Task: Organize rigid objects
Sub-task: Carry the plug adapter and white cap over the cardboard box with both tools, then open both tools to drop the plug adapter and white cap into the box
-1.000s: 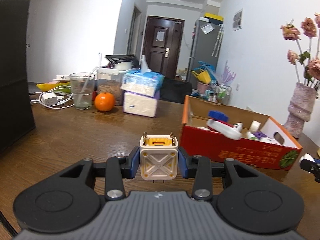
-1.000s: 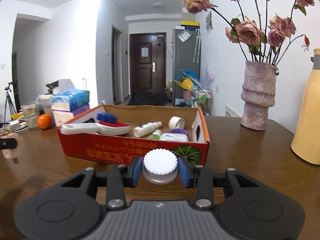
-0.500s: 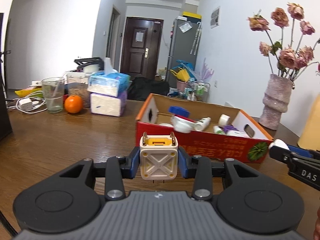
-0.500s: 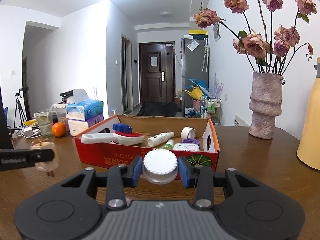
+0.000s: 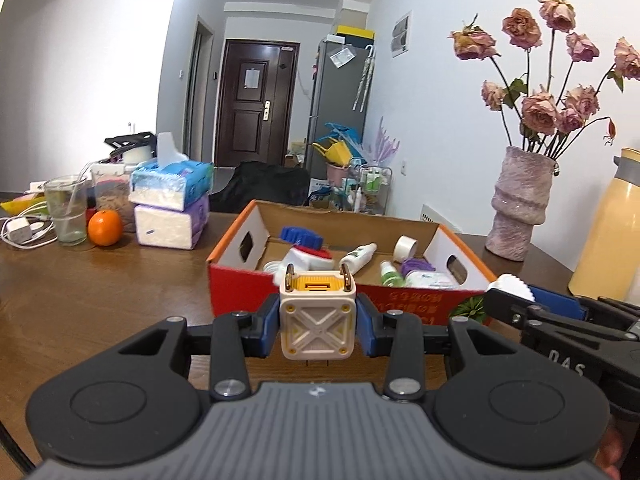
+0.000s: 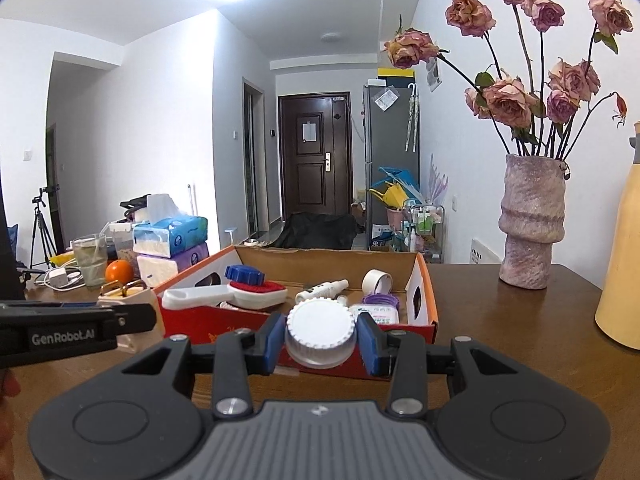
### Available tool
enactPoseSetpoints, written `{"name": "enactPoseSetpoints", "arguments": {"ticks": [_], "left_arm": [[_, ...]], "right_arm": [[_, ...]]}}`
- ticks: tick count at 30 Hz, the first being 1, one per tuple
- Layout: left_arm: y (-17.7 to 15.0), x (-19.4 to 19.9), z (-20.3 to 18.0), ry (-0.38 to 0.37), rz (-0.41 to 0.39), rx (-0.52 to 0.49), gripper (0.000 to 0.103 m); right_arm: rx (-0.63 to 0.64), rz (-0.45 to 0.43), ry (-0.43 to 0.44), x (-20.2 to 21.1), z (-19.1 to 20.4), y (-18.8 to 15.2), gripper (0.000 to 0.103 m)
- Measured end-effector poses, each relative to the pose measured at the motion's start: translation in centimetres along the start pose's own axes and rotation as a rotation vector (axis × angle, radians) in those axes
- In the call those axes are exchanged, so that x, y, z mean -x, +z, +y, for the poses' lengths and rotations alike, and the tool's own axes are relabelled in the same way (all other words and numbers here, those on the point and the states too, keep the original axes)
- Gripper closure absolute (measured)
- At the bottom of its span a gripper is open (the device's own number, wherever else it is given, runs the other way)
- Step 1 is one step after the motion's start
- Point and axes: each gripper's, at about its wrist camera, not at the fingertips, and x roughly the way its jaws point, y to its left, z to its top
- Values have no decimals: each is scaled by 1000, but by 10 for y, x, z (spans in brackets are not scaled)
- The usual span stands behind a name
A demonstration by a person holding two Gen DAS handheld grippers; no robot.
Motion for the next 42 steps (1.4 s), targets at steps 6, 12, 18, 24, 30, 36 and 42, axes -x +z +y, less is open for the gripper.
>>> {"name": "enactPoseSetpoints", "arguments": {"ticks": [6,12,18,24,30,36,42], "left_arm": [[11,-8,-11,-7,-24,-2,64],[19,-23,-17,-11,-25,-4,64],[25,-39,-20,-17,-25,-1,64],[31,-57,-21,-16,-28,7,64],[38,-73,-23,-22,-32,20,64],[44,-89,-25,-26,-32,25,64],[49,-105,-26,-24,-28,28,64]], "right_arm": [[-3,-7,-10,-10,-5,8,64],[-1,-15,-18,-24,-11,13,64],[-10,-11,-23,-40,-17,15,64],[-21,-7,-19,-55,-22,16,64],[-28,-6,-22,-72,-27,19,64],[-29,5,-21,-89,-29,21,64],[-24,7,-23,-105,-30,23,64]]}}
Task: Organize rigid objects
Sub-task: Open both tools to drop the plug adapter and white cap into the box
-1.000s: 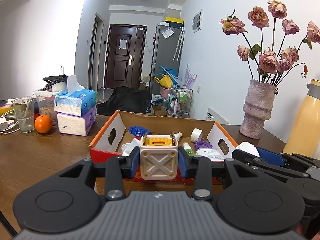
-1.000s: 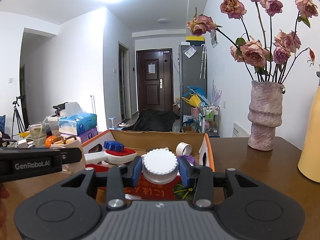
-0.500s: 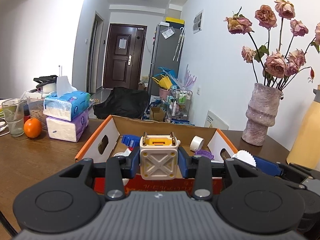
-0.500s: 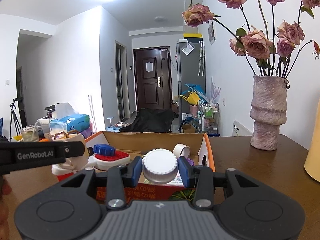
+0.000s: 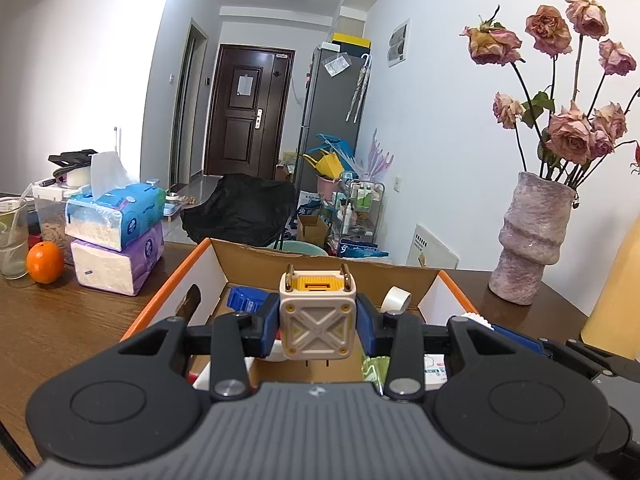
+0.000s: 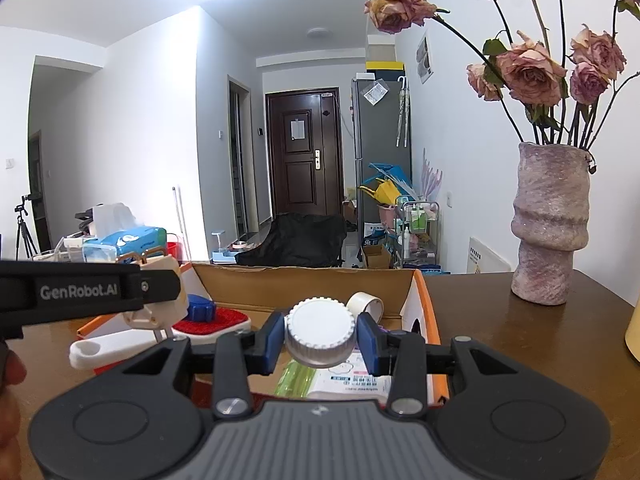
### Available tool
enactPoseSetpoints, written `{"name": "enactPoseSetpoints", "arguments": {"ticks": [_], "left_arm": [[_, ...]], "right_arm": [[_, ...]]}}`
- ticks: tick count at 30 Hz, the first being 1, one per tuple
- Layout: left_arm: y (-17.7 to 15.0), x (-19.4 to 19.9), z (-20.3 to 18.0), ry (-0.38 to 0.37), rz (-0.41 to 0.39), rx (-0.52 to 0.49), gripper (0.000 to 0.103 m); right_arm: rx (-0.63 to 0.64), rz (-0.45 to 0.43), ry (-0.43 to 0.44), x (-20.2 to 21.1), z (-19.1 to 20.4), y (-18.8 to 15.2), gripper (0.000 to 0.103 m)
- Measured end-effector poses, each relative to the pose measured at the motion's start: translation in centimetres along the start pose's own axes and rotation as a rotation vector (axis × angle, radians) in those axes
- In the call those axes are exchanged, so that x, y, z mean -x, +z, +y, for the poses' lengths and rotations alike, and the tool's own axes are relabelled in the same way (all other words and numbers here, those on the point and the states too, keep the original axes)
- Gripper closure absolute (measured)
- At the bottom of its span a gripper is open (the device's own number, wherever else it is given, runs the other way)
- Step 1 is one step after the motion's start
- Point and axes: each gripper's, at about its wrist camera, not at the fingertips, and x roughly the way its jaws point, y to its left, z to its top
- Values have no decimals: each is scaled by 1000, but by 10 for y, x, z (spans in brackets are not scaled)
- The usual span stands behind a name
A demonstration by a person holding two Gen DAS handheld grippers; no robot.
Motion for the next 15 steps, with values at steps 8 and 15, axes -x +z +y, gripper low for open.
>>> {"name": "enactPoseSetpoints", "arguments": {"ticks": [8,15], "left_arm": [[8,-25,0,4,5,6,64],[15,-51,-2,2,16,-4,64]], "right_arm": [[-5,8,-11,-24,-6,6,64],[-6,14,-19,-46,-10,12,64]]}}
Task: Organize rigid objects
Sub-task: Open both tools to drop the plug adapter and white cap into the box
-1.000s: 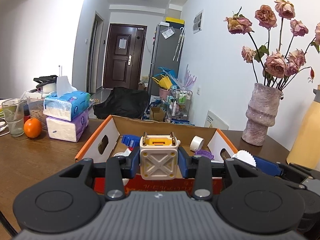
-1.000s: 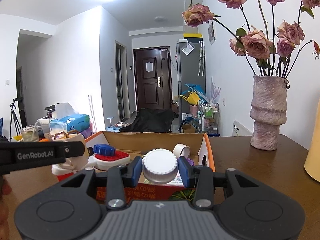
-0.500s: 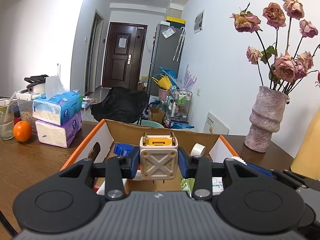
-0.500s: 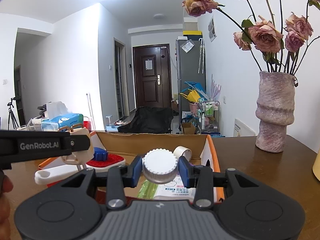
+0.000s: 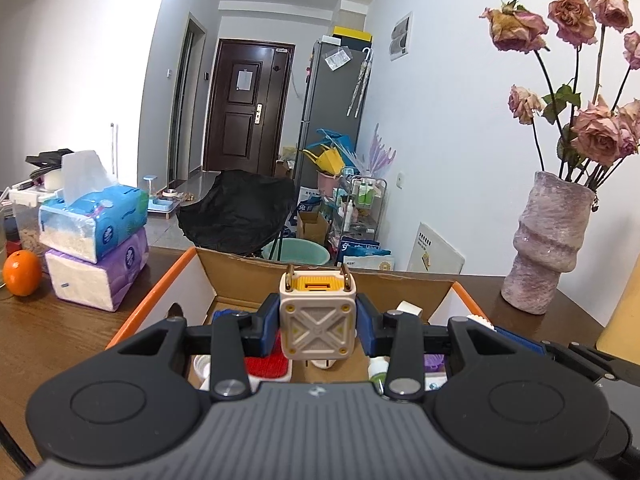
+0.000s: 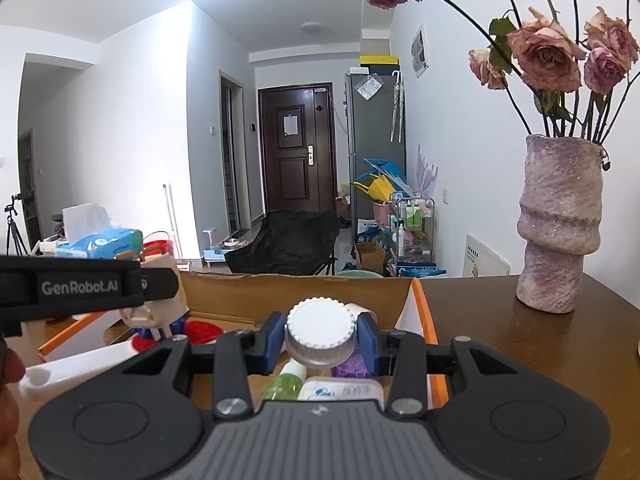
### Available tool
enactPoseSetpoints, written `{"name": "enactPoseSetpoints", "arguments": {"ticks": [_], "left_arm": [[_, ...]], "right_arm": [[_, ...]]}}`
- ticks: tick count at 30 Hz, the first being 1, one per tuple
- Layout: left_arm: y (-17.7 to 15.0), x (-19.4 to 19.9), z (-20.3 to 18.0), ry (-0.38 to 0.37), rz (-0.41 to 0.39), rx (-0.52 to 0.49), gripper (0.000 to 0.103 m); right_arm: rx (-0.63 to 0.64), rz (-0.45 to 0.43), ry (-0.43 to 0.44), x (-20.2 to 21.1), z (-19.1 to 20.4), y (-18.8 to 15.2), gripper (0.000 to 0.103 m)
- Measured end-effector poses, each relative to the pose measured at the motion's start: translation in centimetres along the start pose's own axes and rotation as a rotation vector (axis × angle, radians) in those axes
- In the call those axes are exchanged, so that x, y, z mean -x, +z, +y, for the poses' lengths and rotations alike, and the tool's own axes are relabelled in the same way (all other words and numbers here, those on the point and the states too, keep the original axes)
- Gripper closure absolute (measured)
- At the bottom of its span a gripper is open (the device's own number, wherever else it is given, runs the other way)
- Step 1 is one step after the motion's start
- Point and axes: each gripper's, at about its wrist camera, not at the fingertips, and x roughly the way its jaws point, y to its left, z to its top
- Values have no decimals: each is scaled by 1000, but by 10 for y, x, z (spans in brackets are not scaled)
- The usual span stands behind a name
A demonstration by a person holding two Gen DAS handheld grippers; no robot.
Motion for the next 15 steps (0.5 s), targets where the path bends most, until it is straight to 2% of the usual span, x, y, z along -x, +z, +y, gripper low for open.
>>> {"name": "enactPoseSetpoints", "arguments": {"ticks": [9,10,11,12,14,15], "left_arm": [[6,-22,8,12,13,-12,63],[7,-20,10,11,9,-11,57],[8,-19,12,10,5,-5,46],[9,-17,15,15,-4,3,40],[12,-12,17,39,-22,9,19],[14,-9,18,46,-29,7,15]], "right_arm": [[25,34,-1,-25,-3,6,64],[23,45,-1,-26,-5,7,63],[22,53,0,-26,-6,7,57],[22,61,-4,-26,-7,7,44],[17,52,-24,-23,-8,8,15],[14,44,-33,-20,-9,9,10]]}}
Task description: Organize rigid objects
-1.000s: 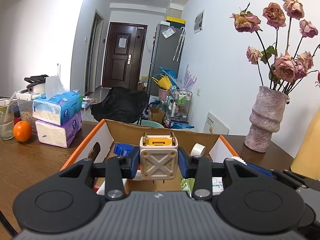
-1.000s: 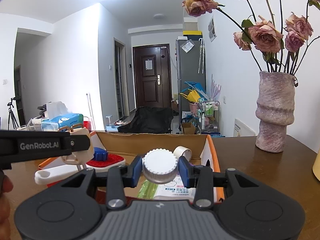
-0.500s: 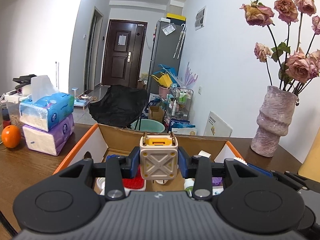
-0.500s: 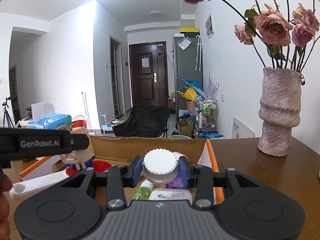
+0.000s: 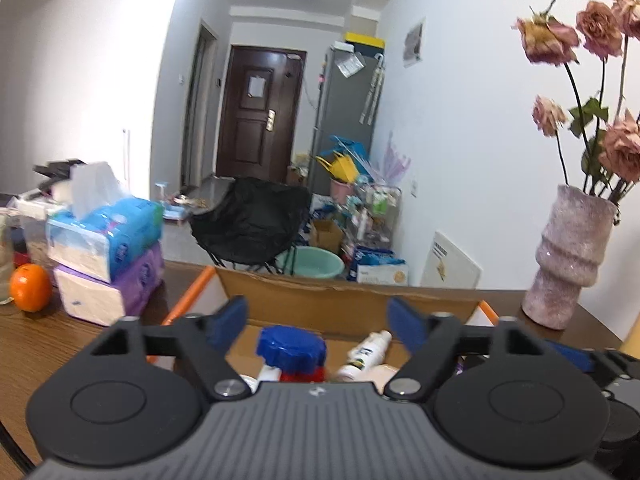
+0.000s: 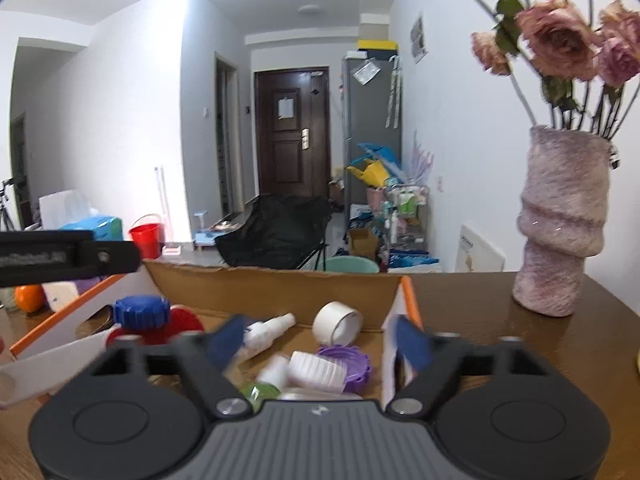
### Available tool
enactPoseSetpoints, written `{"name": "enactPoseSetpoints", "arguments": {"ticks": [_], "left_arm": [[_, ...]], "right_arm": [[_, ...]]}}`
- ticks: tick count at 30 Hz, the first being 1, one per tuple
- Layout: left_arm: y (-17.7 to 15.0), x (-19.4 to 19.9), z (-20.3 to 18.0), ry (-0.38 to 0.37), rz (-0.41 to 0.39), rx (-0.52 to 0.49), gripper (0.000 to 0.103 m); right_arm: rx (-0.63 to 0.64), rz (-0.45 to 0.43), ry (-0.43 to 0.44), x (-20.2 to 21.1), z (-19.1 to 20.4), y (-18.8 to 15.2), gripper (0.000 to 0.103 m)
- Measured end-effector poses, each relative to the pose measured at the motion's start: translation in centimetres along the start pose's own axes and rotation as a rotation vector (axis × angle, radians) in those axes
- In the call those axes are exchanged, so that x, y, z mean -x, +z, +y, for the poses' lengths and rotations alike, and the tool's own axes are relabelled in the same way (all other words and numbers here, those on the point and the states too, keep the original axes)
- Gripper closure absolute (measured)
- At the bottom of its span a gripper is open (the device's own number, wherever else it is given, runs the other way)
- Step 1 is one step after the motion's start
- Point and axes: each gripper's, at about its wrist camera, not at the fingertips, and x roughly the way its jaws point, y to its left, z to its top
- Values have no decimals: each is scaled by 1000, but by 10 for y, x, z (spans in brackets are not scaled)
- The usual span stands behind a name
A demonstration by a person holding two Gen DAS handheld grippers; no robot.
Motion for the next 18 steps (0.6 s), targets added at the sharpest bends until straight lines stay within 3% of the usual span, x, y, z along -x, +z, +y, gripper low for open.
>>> {"name": "enactPoseSetpoints", "arguments": {"ticks": [1,2,11,18], "left_arm": [[1,3,0,6,-6,-2,3],[2,7,1,19,-14,-6,0],[6,43,3,53,-8,-49,0],[2,106,6,51,-33,-71,0]], "right_arm": [[-2,-7,-4,3,0,1,3],[-3,-11,-5,6,-1,2,0],[3,-4,-23,46,-6,8,0],[-1,-19,-26,109,-7,7,0]]}}
